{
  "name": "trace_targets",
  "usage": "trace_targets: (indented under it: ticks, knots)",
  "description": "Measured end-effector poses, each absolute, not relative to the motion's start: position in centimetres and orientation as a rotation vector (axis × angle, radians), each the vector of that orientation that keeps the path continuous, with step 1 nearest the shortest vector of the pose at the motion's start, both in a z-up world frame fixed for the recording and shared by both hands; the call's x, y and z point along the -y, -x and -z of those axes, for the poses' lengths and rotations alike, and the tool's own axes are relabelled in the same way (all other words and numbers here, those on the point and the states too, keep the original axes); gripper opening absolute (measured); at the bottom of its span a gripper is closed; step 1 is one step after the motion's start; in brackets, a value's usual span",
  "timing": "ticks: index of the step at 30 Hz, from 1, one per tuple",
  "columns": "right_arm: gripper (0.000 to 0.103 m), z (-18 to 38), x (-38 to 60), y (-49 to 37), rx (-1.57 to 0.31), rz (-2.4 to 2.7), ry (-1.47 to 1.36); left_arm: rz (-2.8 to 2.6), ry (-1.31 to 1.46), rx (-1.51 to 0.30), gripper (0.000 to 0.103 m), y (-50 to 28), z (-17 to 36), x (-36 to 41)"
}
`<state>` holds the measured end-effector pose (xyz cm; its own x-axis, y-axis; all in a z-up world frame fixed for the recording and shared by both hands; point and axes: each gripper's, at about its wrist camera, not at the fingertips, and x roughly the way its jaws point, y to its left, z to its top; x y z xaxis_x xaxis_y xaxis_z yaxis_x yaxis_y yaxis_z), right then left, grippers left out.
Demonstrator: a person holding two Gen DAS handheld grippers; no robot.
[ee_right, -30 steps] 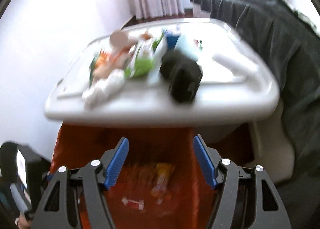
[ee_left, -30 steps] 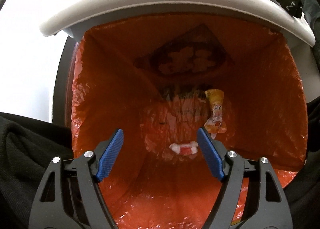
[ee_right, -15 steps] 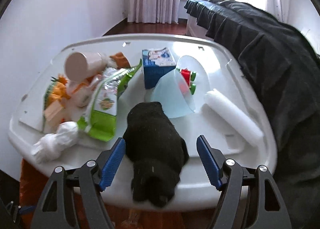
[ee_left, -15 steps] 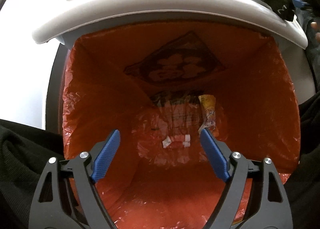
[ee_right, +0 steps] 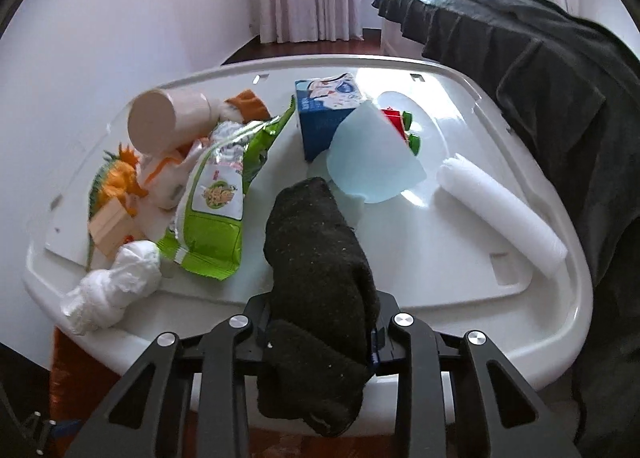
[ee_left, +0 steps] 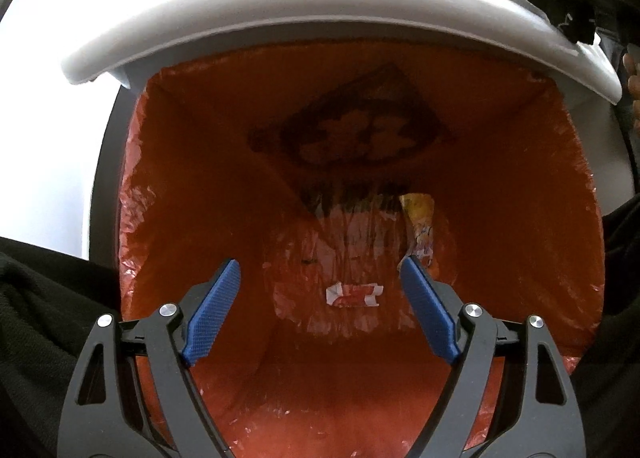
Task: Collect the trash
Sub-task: 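Grasp the black sock with the right gripper, then grasp the white crumpled tissue with the left gripper while right holds the sock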
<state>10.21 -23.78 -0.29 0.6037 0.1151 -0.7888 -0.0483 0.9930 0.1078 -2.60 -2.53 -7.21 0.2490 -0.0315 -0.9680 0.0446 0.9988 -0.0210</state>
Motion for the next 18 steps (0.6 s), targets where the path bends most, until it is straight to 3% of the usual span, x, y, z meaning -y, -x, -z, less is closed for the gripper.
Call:
trace_targets:
  ticks: [13, 18]
  knots:
    - [0.032, -3.9, 27.4, -6.0, -0.769, -0.095, -0.239, 0.258, -0.047, -0.974, 0.081, -1.6, -2.7, 6.3]
    - [0.032, -3.2, 28.5, -6.9, -0.796, -0.076, -0.28, 0.315, -0.119, -0.908, 0.081, -5.5, -3.6, 8.3]
